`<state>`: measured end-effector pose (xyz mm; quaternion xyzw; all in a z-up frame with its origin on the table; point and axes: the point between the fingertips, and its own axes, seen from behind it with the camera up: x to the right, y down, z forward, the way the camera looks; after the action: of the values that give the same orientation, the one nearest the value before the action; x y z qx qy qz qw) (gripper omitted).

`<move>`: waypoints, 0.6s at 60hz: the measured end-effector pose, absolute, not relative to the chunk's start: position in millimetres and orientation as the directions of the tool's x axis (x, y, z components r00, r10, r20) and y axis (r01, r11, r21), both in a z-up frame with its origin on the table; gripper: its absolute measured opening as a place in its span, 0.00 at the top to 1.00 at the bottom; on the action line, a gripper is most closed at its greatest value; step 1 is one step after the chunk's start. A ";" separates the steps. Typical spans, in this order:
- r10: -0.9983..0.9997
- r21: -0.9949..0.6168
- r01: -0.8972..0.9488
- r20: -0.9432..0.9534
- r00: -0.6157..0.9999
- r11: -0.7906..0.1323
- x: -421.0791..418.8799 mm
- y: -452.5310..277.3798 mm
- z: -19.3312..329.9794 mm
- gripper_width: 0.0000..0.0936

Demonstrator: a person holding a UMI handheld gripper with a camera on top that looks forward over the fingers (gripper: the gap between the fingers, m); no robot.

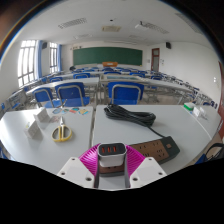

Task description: Unplug charger

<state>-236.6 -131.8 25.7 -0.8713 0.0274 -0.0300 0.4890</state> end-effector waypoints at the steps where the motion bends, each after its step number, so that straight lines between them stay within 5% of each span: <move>1: -0.071 -0.853 -0.011 0.030 0.997 -0.521 -236.8 -131.5 25.6 0.66; 8: -0.050 -0.848 0.003 0.034 0.998 -0.529 -237.7 -128.8 25.8 0.77; 16: -0.055 -0.846 -0.044 -0.017 0.998 -0.532 -237.8 -130.4 35.5 0.77; 24: -0.021 -0.979 -0.040 -0.036 0.999 -0.199 -215.2 -116.1 234.5 0.77; 28: -0.028 -0.996 -0.037 -0.035 0.999 -0.076 -183.0 -116.1 305.4 0.78; 32: -0.061 -0.998 -0.054 -0.051 0.997 -0.039 -143.0 -102.8 344.8 0.78; 36: -0.122 -0.995 -0.056 -0.046 0.991 -0.078 -86.8 -89.9 327.3 0.78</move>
<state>-86.8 -89.9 327.3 -0.7336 0.0606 -0.0245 0.6764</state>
